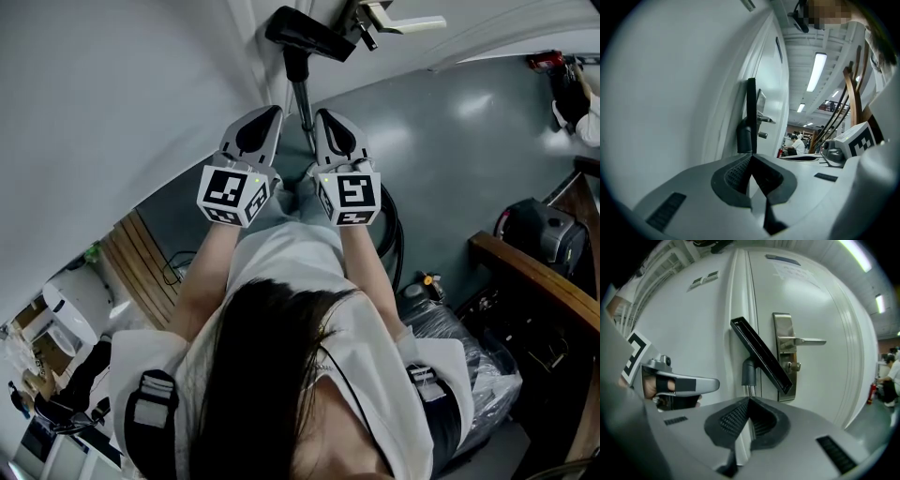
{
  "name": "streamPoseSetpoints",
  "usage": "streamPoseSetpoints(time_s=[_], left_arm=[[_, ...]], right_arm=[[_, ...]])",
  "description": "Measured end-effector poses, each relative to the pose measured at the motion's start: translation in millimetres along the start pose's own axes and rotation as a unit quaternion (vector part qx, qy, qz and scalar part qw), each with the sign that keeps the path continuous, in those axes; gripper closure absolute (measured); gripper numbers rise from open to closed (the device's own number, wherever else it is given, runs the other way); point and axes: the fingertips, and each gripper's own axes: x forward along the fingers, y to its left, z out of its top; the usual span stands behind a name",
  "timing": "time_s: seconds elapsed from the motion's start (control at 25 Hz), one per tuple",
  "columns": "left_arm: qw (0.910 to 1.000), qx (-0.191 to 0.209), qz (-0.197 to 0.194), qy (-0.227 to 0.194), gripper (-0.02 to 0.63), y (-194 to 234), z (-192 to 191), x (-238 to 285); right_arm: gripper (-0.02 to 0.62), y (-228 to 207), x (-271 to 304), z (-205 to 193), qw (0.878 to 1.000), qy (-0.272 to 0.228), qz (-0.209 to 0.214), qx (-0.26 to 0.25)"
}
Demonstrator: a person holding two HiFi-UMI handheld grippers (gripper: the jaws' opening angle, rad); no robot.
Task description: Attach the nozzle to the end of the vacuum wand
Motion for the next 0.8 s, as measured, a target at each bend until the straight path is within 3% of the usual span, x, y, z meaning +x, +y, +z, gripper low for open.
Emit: streamPoseSetpoints(time_s=[0.8], left_arm=[[0.9999, 0.012, 0.004, 0.011, 0.606, 12, -3, 7]], right_arm=[[0.583, 4, 18, -5, 1.000, 0.021, 0.000, -0.006]])
